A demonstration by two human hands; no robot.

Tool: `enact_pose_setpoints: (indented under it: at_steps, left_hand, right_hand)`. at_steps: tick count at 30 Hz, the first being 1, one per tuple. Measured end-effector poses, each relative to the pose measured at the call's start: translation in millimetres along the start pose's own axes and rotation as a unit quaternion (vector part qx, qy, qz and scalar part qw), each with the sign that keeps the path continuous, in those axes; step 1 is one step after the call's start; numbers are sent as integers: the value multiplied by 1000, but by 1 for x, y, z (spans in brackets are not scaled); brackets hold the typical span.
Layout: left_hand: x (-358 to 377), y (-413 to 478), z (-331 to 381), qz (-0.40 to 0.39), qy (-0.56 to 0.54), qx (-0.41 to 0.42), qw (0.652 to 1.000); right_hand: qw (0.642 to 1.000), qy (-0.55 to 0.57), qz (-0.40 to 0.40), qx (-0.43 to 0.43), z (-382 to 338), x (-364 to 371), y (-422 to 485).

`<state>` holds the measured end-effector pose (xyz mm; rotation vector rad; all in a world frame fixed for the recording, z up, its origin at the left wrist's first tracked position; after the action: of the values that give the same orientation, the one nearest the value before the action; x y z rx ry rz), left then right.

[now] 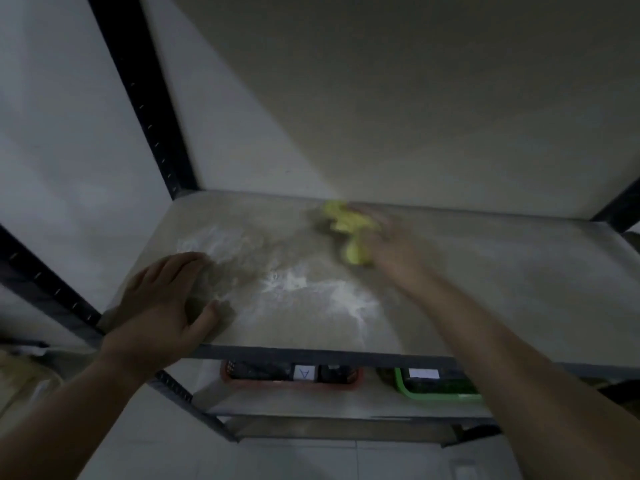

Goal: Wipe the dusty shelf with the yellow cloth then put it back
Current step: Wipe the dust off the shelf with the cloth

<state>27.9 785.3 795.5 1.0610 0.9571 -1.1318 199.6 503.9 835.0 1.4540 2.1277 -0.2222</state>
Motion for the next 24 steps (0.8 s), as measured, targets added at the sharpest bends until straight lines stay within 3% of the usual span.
enact_pose_setpoints:
  at_steps: [3, 9, 14, 19, 24]
  left_hand:
    - [1, -1, -1, -1, -4, -8, 1000]
    - [-2, -1, 1, -7, -9, -19, 1000]
    - [-1, -1, 0, -7, 0, -13, 1000]
    - [1, 0, -2, -8, 4, -10, 1000]
    - [3, 0, -3, -3, 2, -8, 1000]
  right_hand:
    - [983, -147, 93, 65, 47, -83, -43]
    - [943, -284, 95, 148, 95, -126, -109]
    - [931, -327, 101, 126, 72, -78, -112]
    - [923, -364, 26, 122, 17, 0, -97]
    - [953, -295, -50, 57, -39, 104, -61]
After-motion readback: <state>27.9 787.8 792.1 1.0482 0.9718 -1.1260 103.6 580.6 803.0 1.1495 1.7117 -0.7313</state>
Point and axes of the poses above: each hand's wrist, its own y-axis towards the middle knuckle, its own x-axis out of the palm, z = x × y, the point moved 4 cm from there along y, towards the middle knuckle, and after that the axes turned 2 degrees about -z, right-handed, at the moved point
